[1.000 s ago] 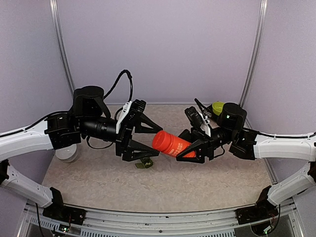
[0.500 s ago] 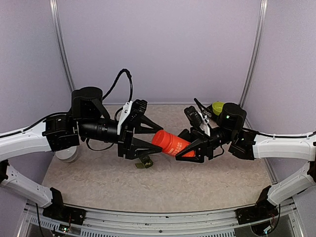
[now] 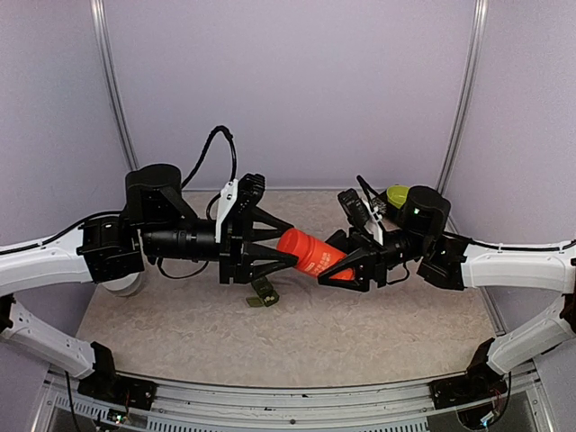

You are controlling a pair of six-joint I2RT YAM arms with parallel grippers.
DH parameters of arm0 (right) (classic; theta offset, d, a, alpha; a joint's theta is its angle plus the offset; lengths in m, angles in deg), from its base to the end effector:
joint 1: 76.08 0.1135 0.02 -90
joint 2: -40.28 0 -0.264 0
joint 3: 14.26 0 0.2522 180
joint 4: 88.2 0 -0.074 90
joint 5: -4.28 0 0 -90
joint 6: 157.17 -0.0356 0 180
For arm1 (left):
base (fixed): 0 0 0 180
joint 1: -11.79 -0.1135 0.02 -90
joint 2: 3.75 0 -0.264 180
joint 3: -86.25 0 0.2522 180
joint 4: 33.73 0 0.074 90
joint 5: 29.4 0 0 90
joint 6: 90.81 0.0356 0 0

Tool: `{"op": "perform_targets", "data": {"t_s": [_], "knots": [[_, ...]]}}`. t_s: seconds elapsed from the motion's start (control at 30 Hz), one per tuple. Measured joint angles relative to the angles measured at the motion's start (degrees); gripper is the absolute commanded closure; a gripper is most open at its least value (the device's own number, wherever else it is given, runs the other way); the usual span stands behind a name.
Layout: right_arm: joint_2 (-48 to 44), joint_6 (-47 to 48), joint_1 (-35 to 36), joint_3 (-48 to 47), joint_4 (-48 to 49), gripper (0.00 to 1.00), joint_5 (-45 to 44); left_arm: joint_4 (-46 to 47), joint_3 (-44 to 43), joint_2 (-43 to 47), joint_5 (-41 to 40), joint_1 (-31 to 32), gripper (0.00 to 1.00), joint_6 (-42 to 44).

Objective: Sort the pills into containers
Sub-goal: Screw the lid of the pill bottle onto the pill bottle.

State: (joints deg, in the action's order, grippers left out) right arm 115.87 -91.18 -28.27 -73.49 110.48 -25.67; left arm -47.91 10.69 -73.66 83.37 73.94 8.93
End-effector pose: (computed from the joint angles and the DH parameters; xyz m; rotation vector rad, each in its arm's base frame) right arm 0.1706 0.2341 0.3019 -1.2641 1.3584 1.7152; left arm 0.1214 -0.2593 0.3704 1.3022 1.2671 -1.0043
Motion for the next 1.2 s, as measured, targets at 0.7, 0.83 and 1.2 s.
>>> {"op": "perform_targets", "data": {"t_s": [0.7,0.83,1.2], "knots": [[-6.1,15.4,-0.1,1.3,-3.5,1.00,-13.4,17.0,3.0,-3.9,-4.0,-0.7,0.60,-29.7],[-7.3,17.1,0.2,1.8,-3.8,1.00,-17.9,17.5,1.7,-5.3,-5.3,-1.0,0.60,-32.8],[-8.3,16.0,0.7,1.9,-3.8,1.00,-21.9,17.8,0.2,-6.4,-7.1,-1.0,0.60,-32.1]]}}
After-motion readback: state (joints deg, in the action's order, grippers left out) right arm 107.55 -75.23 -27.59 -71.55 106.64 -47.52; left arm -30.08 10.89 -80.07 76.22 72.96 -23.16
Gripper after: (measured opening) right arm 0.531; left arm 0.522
